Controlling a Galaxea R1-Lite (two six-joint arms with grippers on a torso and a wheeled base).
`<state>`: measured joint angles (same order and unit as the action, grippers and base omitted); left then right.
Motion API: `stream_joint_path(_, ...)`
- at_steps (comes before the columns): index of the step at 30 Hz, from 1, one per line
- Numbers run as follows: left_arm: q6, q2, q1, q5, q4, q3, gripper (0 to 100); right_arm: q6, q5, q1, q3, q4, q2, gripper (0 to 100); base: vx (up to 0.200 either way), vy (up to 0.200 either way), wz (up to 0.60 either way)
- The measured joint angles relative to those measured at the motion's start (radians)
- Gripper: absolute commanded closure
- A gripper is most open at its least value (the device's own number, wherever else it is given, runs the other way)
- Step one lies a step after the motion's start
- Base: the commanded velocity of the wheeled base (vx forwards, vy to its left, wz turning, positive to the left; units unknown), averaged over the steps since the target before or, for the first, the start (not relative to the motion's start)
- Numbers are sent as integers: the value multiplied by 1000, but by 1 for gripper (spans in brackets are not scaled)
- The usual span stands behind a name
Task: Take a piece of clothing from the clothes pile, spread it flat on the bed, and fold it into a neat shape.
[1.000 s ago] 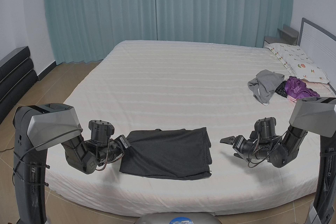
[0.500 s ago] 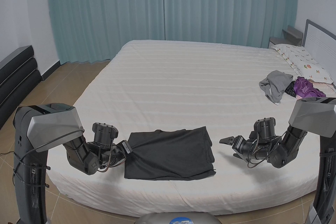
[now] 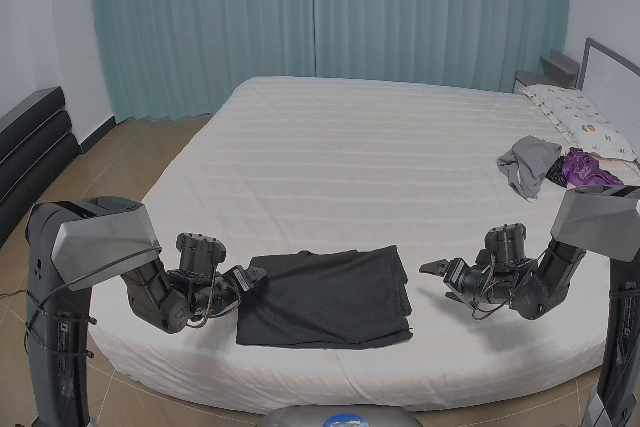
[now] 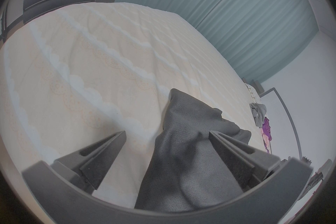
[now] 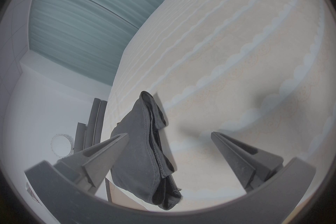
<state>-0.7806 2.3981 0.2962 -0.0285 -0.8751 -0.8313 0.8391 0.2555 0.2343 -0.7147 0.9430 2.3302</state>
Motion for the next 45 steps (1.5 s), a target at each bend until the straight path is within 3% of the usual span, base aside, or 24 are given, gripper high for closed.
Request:
stream_joint_path(4,-10,-1,-2,-3,0,-2,0,0,0,0,0,0,0,0,0,0,0)
stream_joint_path(11,-106,-18,-10,-21,10,-18,0,0,0,2,1,0,0,0,0,0,0)
stream_joint_path(22,-30,-99,-3,87,16,-31,0,26,-44,20,17,-10,-87,0,0,0,0)
stream_joint_path(33,33,-375,10,190,54,28,0,-2,-133,29,134,-67,-440,0,0,0,0)
stream_joint_path(45,70,-858,4,280,66,300,0,-222,-252,34,330,-262,-1000,0,0,0,0)
